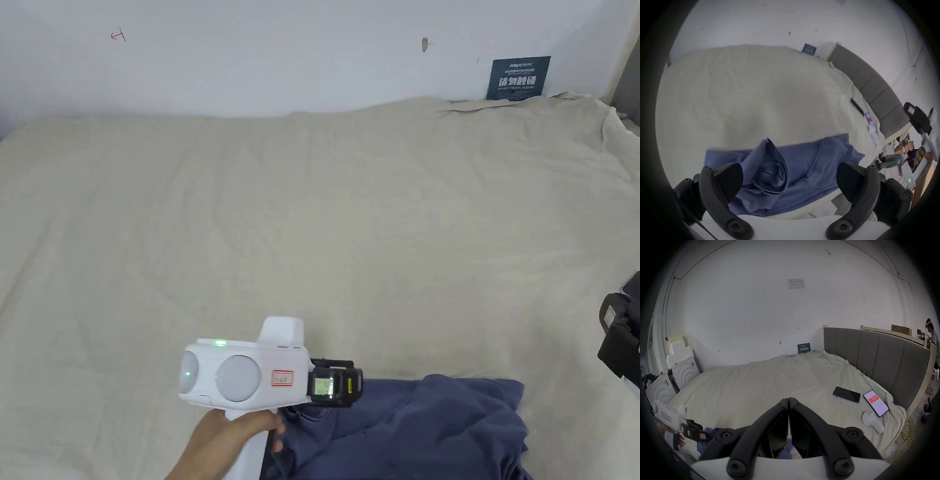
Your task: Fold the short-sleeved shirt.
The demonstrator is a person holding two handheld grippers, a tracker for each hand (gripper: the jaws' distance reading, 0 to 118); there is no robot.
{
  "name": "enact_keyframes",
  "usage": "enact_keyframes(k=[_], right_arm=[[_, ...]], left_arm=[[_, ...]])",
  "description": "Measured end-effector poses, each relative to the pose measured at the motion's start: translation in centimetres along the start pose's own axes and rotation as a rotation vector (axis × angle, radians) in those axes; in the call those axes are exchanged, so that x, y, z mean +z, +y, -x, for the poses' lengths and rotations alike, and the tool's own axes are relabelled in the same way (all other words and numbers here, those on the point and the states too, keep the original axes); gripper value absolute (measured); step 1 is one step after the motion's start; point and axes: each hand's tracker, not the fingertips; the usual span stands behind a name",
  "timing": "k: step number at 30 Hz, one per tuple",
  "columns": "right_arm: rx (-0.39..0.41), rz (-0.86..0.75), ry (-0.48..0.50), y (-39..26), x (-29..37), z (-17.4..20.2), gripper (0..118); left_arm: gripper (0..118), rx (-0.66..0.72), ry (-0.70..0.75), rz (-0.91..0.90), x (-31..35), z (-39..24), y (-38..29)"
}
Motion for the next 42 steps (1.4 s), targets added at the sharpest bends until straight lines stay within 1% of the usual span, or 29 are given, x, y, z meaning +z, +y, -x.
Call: enact_keyframes(k=[3, 5, 6, 7, 8, 9, 10, 11, 12, 15, 18, 21, 23, 28, 32, 36, 40, 42], right_arm=[[0.003, -0.002, 0.008, 0.2, -0.1, 0.3, 0], [0.004, -0.004, 0.014, 0.3, -0.2, 0.5, 0], [0.003, -0.004, 0.017, 0.3, -0.3, 0.6, 0], [0.004, -0.005, 0.019, 0.3, -0.3, 0.6, 0], [0.005, -0.005, 0.020, 0.3, -0.4, 0.7, 0], [0.005, -0.006, 0.023, 0.3, -0.4, 0.8, 0], [0.003, -0.007, 0.027, 0.4, -0.4, 0.9, 0], [0.002, -0.009, 0.028, 0.4, -0.3, 0.9, 0], [0.003, -0.011, 0.027, 0.4, -0.3, 1.0, 0], [0.003, -0.015, 0.026, 0.4, -0.2, 1.1, 0], [0.005, -0.012, 0.026, 0.4, -0.1, 1.0, 0], [0.006, -0.010, 0.023, 0.4, 0.0, 0.9, 0], [0.009, -0.008, 0.019, 0.3, 0.1, 0.8, 0], [-0.009, -0.002, 0.010, 0.1, 0.3, 0.1, 0], [-0.001, 0.001, 0.002, 0.1, 0.5, -0.2, 0], [-0.003, -0.002, -0.010, 0.2, 0.9, -0.8, 0], [-0.004, -0.008, -0.022, 0.4, 1.2, -1.4, 0], [-0.004, -0.008, -0.029, 0.4, 1.1, -1.6, 0]], left_arm=[[115, -0.013, 0.066, -0.099, 2.7, 1.4, 0.0], [108, -0.062, 0.164, -0.163, 3.8, 2.2, -0.6], [98, -0.084, 0.217, -0.184, 4.0, 2.8, -0.8], [83, -0.098, 0.262, -0.199, 4.2, 3.4, -1.1], [62, -0.108, 0.290, -0.205, 4.2, 3.9, -1.5], [34, -0.107, 0.309, -0.209, 4.2, 4.5, -1.9], [34, -0.103, 0.293, -0.213, 4.0, 5.3, -2.3], [25, -0.091, 0.291, -0.213, 3.7, 5.9, -2.6], [9, -0.036, 0.294, -0.209, 3.5, 6.5, -2.9], [1, 0.017, 0.260, -0.215, 2.8, 8.1, -3.8], [0, 0.040, 0.275, -0.221, 1.2, 9.2, -4.7], [0, 0.065, 0.229, -0.200, -0.2, 9.5, -5.3], [0, 0.065, 0.213, -0.193, -0.9, 8.8, -5.6], [0, 0.033, 0.179, -0.102, -4.5, 6.6, -7.0], [0, 0.025, 0.128, -0.068, -6.5, 4.3, -8.0], [0, 0.023, 0.099, -0.065, -7.7, 2.2, -8.6], [0, 0.052, 0.091, -0.081, -7.7, 1.4, -8.8], [0, 0.043, 0.077, -0.086, -7.7, 0.9, -9.0]])
